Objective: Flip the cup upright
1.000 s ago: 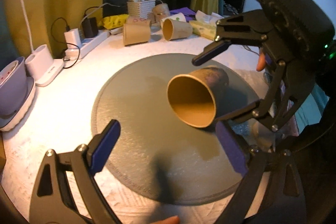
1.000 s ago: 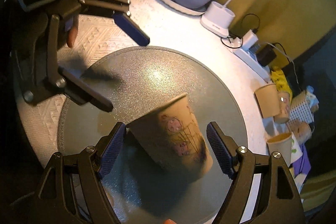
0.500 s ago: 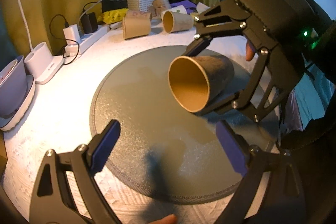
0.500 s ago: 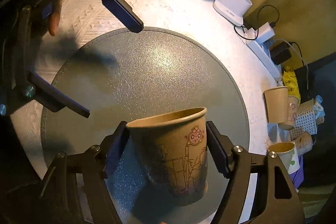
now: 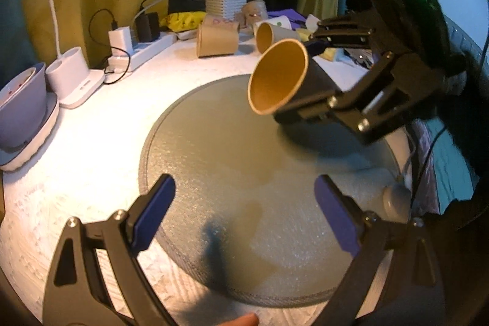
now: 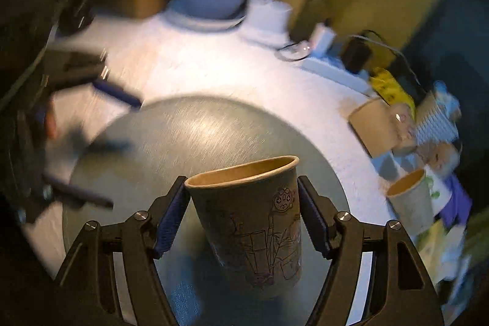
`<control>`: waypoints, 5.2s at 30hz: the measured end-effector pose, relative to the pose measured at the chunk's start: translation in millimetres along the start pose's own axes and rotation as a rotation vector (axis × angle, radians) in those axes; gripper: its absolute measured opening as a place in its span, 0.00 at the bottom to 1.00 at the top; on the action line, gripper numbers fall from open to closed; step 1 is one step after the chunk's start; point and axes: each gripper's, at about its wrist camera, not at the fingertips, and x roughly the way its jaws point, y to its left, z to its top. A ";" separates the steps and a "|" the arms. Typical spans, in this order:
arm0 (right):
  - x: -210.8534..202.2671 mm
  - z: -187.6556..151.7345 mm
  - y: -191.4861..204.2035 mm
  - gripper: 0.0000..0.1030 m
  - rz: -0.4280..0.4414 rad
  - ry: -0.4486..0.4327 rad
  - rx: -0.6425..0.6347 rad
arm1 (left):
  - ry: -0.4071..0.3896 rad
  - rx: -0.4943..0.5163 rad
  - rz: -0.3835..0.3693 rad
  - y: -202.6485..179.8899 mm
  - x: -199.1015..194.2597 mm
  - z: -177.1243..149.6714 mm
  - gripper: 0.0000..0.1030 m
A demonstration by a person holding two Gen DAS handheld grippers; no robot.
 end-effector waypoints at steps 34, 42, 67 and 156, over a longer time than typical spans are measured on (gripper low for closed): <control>-5.5 -19.3 -32.3 0.73 0.001 -0.231 0.391 | -0.093 -0.115 0.061 20.7 -12.3 3.7 0.91; -12.4 -30.6 -31.8 0.74 -0.019 -0.228 0.406 | -0.096 -0.114 0.060 19.7 -11.9 3.7 0.91; -99.1 -71.6 2.2 0.81 -0.204 -0.284 0.472 | -0.329 -0.044 0.045 -27.6 -60.5 6.6 0.91; -234.2 -118.7 23.6 0.81 -0.304 -0.523 0.480 | -0.568 -0.060 0.209 -153.4 -145.9 13.1 0.91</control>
